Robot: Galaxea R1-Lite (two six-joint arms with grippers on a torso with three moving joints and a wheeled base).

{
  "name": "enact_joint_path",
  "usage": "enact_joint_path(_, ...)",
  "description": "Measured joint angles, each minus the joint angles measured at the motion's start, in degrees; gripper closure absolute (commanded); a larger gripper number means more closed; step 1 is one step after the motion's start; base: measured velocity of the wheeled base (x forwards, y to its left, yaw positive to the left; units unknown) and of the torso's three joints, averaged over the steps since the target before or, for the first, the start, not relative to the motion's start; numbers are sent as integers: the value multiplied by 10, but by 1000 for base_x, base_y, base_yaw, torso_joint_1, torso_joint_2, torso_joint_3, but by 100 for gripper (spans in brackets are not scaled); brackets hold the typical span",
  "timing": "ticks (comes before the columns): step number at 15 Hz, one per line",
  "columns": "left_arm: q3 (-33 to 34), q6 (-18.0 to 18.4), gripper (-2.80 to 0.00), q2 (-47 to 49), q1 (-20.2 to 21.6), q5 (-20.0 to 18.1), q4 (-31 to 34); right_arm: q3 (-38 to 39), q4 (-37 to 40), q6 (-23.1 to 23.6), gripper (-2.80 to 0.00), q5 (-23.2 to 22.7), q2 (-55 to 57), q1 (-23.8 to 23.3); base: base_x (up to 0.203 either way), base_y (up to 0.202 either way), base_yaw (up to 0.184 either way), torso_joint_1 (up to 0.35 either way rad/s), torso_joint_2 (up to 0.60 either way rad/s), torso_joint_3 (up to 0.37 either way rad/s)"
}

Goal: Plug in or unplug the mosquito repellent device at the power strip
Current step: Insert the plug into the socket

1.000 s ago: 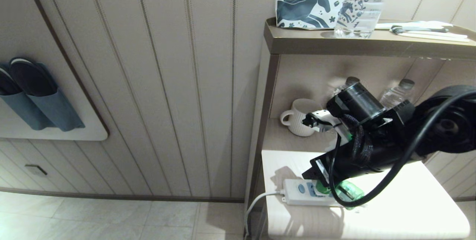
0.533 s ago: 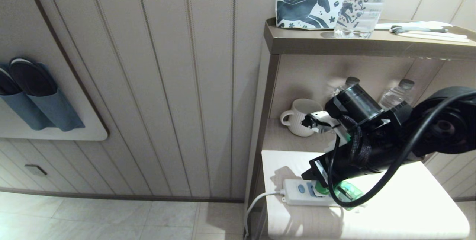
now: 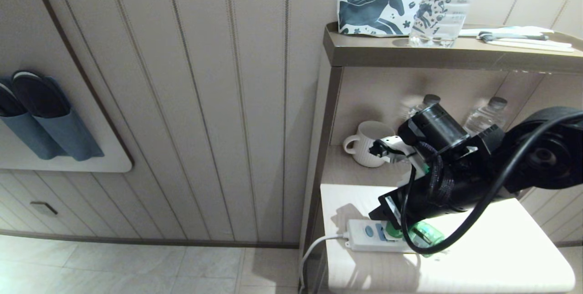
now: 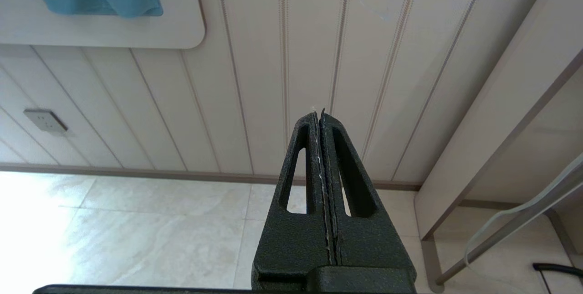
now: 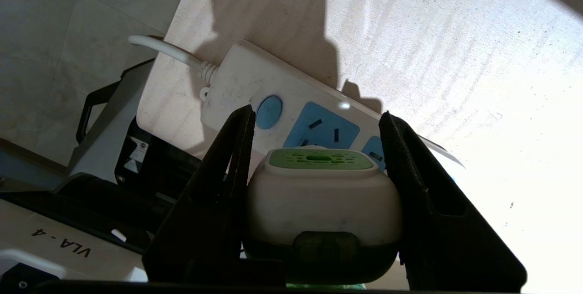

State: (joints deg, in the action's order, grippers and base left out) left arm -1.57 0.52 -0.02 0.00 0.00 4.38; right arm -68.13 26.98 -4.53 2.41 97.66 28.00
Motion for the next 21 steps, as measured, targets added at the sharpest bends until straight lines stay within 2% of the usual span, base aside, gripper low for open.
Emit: enact_joint_path(21,0,0,0,0,0,0,0,0,3,10,0,2,-1,-9,0,0,0,0,0,0)
